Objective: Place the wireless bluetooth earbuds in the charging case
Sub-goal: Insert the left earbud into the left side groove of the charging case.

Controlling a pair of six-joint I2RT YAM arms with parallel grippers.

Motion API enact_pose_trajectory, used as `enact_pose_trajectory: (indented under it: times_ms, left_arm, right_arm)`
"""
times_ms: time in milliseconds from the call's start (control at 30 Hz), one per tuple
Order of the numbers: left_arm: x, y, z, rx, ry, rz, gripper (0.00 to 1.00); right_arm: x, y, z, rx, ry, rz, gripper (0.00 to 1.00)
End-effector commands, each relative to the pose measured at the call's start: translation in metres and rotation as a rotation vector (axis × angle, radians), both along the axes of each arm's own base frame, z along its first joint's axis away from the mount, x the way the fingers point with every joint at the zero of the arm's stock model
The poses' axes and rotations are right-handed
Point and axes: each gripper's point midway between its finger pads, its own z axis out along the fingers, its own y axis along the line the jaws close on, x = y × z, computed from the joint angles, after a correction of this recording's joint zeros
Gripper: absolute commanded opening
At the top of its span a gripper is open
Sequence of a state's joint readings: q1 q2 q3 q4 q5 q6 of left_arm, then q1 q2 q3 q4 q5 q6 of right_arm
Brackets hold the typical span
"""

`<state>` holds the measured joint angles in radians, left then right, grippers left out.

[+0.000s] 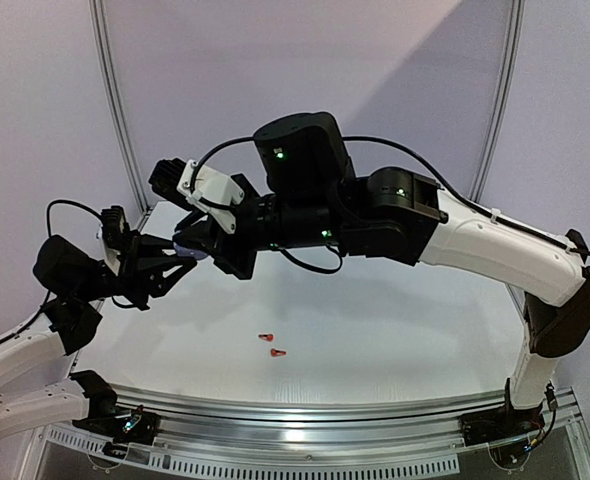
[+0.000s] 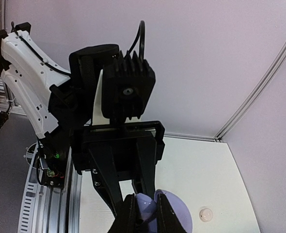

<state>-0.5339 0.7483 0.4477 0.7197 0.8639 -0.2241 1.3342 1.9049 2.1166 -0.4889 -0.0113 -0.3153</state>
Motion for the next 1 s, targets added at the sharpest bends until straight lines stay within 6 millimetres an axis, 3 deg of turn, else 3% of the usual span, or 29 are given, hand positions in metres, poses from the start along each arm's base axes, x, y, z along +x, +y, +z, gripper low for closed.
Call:
enact_pose_trajectory:
  times_ms: [0, 233, 367, 433, 600, 733, 900, 967]
  left_arm:
    - [0.002, 0.003, 0.01, -0.014, -0.028, 0.017, 0.0]
    - [0.002, 0.003, 0.011, -0.017, -0.028, 0.021, 0.0]
    - [0.001, 0.003, 0.011, -0.016, -0.033, 0.018, 0.0]
    - [0.002, 0.004, 0.011, -0.016, -0.031, 0.021, 0.0]
    - [0.002, 0.003, 0.009, -0.013, -0.028, 0.019, 0.0]
    - [0.009, 0.002, 0.0, 0.006, 0.008, 0.04, 0.0]
    - [0.035, 0.001, -0.036, 0.088, 0.097, 0.155, 0.0]
    - [0.051, 0.004, -0.053, 0.154, 0.052, 0.257, 0.0]
  right_arm:
    - [-0.002, 0.0, -0.006, -0.013, -0.01, 0.002, 0.0]
    - [0.004, -0.004, -0.01, -0.033, -0.021, -0.033, 0.01]
    - [0.005, -0.003, -0.011, -0.029, -0.02, -0.041, 0.27]
    - [0.005, -0.003, -0.01, -0.026, -0.017, -0.04, 0.32]
    - [0.004, -0.003, -0.003, -0.008, -0.018, -0.038, 0.35]
    - [0.001, -0.002, 0.023, 0.069, -0.006, -0.023, 0.37]
    - [-0.015, -0.005, 0.07, 0.213, 0.033, 0.051, 0.39]
    - [-0.018, -0.008, 0.085, 0.262, 0.053, 0.062, 0.4]
